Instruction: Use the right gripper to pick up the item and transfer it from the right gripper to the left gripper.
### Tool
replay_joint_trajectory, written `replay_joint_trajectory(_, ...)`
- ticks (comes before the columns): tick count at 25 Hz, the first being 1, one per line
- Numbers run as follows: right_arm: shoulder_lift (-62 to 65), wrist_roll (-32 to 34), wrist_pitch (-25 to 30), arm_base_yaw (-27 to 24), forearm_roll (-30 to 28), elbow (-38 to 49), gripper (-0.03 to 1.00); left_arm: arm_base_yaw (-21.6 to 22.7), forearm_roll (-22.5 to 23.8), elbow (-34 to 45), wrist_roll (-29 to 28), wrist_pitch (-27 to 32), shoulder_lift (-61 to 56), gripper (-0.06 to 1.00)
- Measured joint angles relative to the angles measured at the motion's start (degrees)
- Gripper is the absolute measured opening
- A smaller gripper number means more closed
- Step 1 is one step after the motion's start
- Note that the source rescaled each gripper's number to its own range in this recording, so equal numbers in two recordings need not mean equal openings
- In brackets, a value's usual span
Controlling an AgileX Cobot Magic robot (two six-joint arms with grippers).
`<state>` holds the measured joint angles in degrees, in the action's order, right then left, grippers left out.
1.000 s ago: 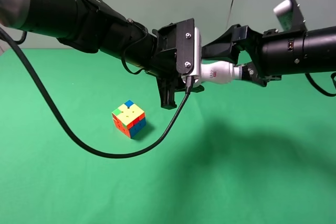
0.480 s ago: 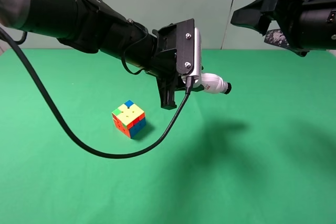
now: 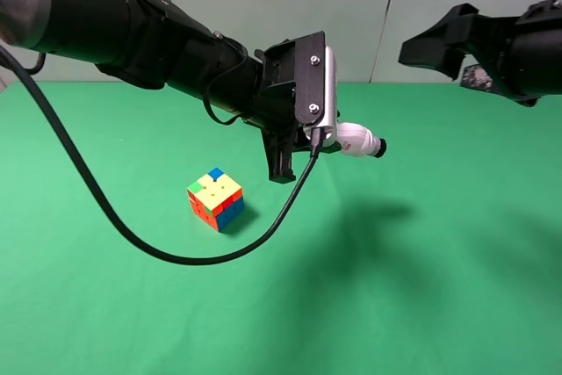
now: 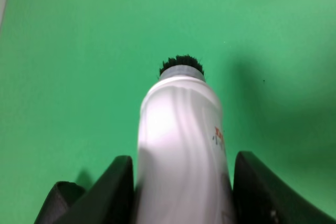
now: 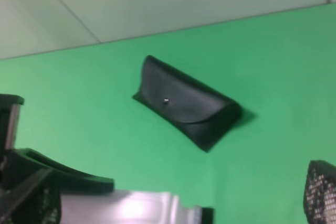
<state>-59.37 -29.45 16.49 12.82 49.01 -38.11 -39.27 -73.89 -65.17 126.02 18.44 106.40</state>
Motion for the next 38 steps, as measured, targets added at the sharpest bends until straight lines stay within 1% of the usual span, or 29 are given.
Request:
replay_joint_trajectory(2, 2.8, 8.85, 1.0, 0.0, -9.64, 0.0, 1.0, 0.0, 0.0, 0.0, 0.0, 0.0, 0.0, 0.0)
replay_joint_trajectory(3, 4.72, 14.53, 1.95, 0.0, -15.91, 0.0, 1.0, 0.0, 0.0, 0.0, 0.0, 0.0, 0.0, 0.0)
replay_joint_trajectory(4, 6.16, 18.43, 3.02, 0.0, -20.42, 0.0, 1.0, 0.0, 0.0, 0.0, 0.0, 0.0, 0.0, 0.0)
replay_joint_trajectory(6, 9.35, 25.93, 7.03, 0.0, -29.41, 0.0, 1.0, 0.0, 0.0, 0.0, -0.05, 0.0, 0.0, 0.0)
replay_joint_trajectory(7, 11.18, 28.96, 9.67, 0.0, -33.57, 0.0, 1.0, 0.0, 0.0, 0.0, -0.05, 0.0, 0.0, 0.0)
replay_joint_trajectory(9, 15.15, 32.33, 15.6, 0.0, -40.01, 0.0, 1.0, 0.0, 0.0, 0.0, -0.09, 0.0, 0.0, 0.0)
replay_joint_trajectory(11, 19.42, 33.37, 20.8, 0.0, -43.48, 0.0, 1.0, 0.0, 0.0, 0.0, -0.11, -0.13, 0.0, 0.0)
replay_joint_trajectory(14, 27.18, 33.71, 26.74, 0.0, -45.64, 0.0, 1.0, 0.0, 0.0, 0.0, -0.96, -0.13, 0.0, 0.0)
replay_joint_trajectory(20, 42.09, 33.55, 37.24, 0.0, -47.92, 0.0, 1.0, 0.0, 0.0, 0.0, -2.48, -0.13, 0.0, 0.0)
replay_joint_trajectory(24, 48.28, 33.42, 41.84, 0.0, -49.01, 0.0, 1.0, 0.0, 0.0, 0.0, -2.64, -0.13, 0.0, 0.0)
replay_joint_trajectory(27, 49.91, 33.42, 43.89, 0.0, -49.01, 0.17, 1.0, 0.0, 0.0, 0.0, -2.64, -0.13, 0.0, 0.0)
replay_joint_trajectory(29, 49.99, 33.42, 44.22, 0.0, -49.01, 1.52, 1.0, 0.0, 0.0, 0.0, -2.7, -0.18, 0.0, 0.0)
replay_joint_trajectory(34, 49.99, 33.42, 42.6, 0.0, -49.01, 8.2, 1.0, 0.0, 0.0, 0.0, -2.7, -0.18, 0.0, 0.0)
replay_joint_trajectory(38, 49.99, 33.42, 41.91, 0.0, -49.31, 9.67, 1.0, 0.0, 0.0, 0.0, -2.75, -0.23, 0.0, 0.0)
